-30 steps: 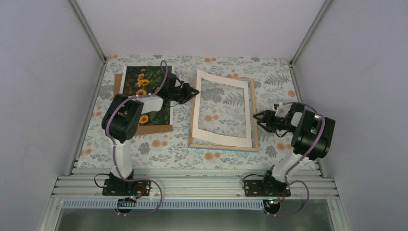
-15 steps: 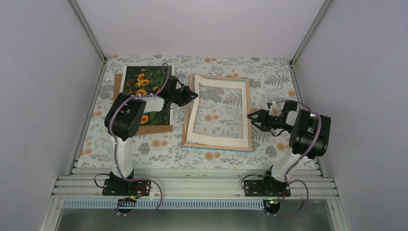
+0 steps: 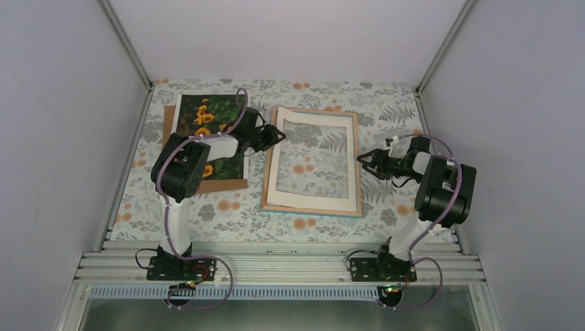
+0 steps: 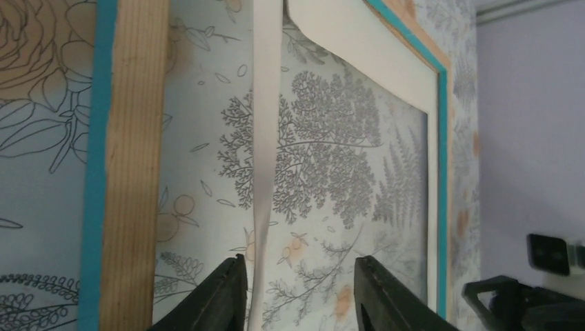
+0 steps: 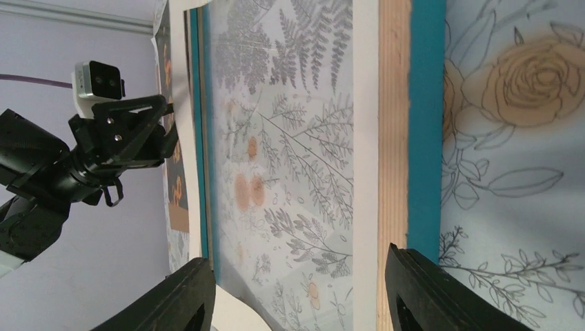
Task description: Put the photo into the frame
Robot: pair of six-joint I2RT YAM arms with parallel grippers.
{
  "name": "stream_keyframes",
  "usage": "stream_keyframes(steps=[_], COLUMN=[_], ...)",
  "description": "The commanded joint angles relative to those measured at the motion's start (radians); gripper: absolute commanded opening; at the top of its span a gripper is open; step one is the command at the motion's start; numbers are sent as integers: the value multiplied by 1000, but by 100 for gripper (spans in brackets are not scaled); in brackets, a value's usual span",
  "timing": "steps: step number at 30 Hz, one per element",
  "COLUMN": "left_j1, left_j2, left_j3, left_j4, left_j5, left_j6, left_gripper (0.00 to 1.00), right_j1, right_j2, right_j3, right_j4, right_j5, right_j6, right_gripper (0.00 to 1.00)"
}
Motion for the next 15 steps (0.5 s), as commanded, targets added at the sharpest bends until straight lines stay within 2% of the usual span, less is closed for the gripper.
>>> stream_keyframes(steps=[1, 5, 6, 10, 15], left_j1=[-31, -69, -80, -101, -103], left_j2=[-44, -80, -88, -121, -170], left_j3=[46, 66, 76, 112, 125], left_j4=[-93, -155, -177, -242, -311], left_j5=[-84, -182, -206, -291, -355], left_j6=[74, 138, 158, 236, 375], left_gripper=[53, 95, 100, 100, 100], right_j1=[5, 5, 5, 7, 6], right_j2=[-42, -81, -98, -143, -155], right_j3=[61, 79, 81, 103, 193], right_j4=[-55, -59, -56, -64, -134], right_j5=[-24, -10, -5, 4, 11], right_j6=[-61, -77, -82, -120, -205], right_gripper=[62, 62, 62, 65, 73])
